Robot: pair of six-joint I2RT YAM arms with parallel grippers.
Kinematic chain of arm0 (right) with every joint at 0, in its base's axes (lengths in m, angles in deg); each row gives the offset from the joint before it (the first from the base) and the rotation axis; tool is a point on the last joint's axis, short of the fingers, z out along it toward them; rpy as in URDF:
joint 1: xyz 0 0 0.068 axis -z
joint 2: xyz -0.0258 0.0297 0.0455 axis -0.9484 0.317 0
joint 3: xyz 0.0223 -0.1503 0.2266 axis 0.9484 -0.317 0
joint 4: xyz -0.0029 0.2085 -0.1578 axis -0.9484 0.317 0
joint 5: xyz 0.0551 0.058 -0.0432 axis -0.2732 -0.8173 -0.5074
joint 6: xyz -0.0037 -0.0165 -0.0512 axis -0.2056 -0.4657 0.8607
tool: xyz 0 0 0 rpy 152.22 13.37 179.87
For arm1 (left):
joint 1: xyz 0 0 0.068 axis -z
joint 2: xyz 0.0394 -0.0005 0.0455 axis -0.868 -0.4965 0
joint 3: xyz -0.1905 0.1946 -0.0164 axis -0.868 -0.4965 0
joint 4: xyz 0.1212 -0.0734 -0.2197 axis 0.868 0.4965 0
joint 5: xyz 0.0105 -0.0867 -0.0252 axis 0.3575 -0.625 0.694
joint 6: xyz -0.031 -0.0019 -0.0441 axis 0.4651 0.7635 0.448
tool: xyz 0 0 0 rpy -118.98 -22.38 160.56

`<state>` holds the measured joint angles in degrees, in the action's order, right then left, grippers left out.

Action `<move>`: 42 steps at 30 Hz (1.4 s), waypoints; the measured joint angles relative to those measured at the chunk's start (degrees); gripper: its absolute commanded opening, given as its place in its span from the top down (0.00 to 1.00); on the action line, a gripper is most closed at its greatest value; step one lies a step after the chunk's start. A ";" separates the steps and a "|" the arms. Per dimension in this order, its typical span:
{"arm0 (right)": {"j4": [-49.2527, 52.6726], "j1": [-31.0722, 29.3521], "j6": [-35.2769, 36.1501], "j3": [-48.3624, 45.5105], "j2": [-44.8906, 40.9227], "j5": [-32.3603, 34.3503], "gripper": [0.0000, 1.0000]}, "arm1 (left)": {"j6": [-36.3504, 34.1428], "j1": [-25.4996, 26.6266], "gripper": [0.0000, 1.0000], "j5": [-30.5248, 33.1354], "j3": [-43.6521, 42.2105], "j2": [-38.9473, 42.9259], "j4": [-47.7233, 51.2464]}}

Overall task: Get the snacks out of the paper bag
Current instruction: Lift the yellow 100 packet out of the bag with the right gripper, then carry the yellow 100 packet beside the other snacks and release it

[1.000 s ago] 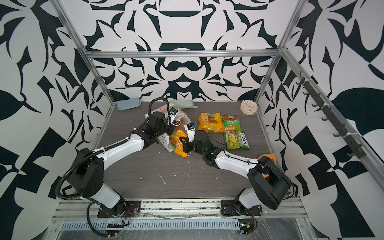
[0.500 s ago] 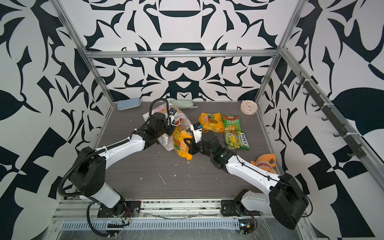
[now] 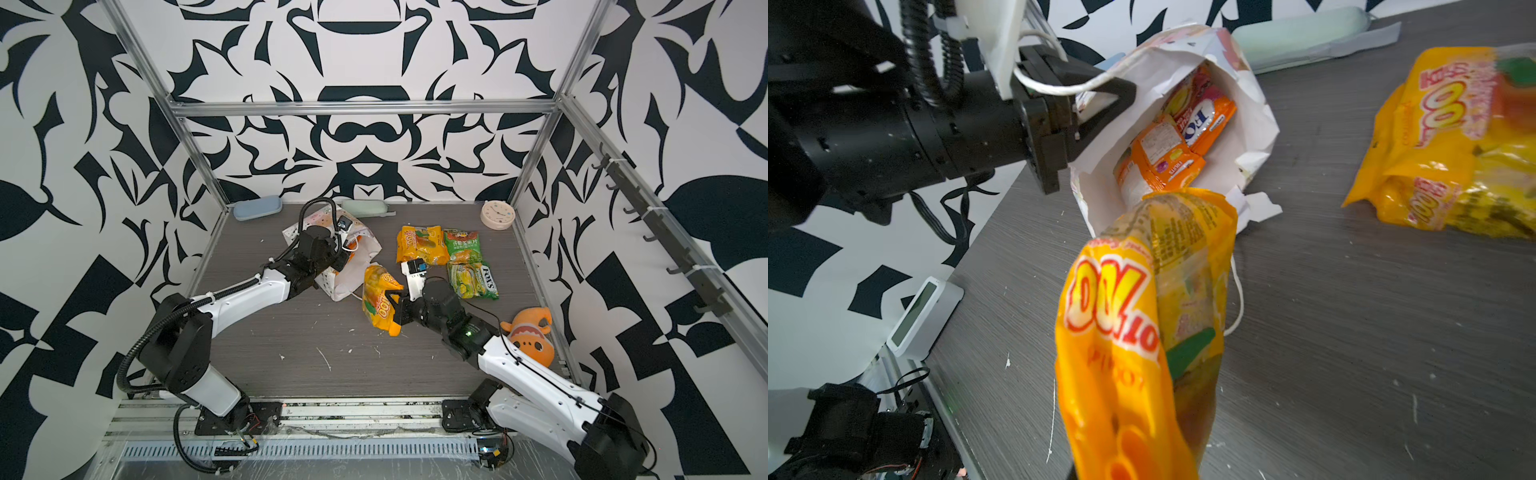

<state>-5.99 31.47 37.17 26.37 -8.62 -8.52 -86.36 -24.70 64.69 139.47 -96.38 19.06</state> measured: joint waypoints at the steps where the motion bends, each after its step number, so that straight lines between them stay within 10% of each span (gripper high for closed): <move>1: 1.42 0.00 -0.59 -0.24 -1.38 1.09 1.00 | 0.00 0.00 1.00 0.04 0.00 0.00 0.00; 21: 12.96 0.79 -28.59 -12.28 -15.39 32.81 1.00 | -0.31 -0.02 1.00 0.13 -1.84 0.07 -2.03; 42: -0.85 9.97 -39.17 -9.60 7.06 29.75 0.99 | -1.77 -0.02 1.00 -0.13 -1.79 0.04 -1.84</move>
<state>-6.85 41.43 -2.00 16.78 -1.56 21.23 -88.13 -24.72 64.56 137.68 -96.34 17.22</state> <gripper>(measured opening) 0.049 0.037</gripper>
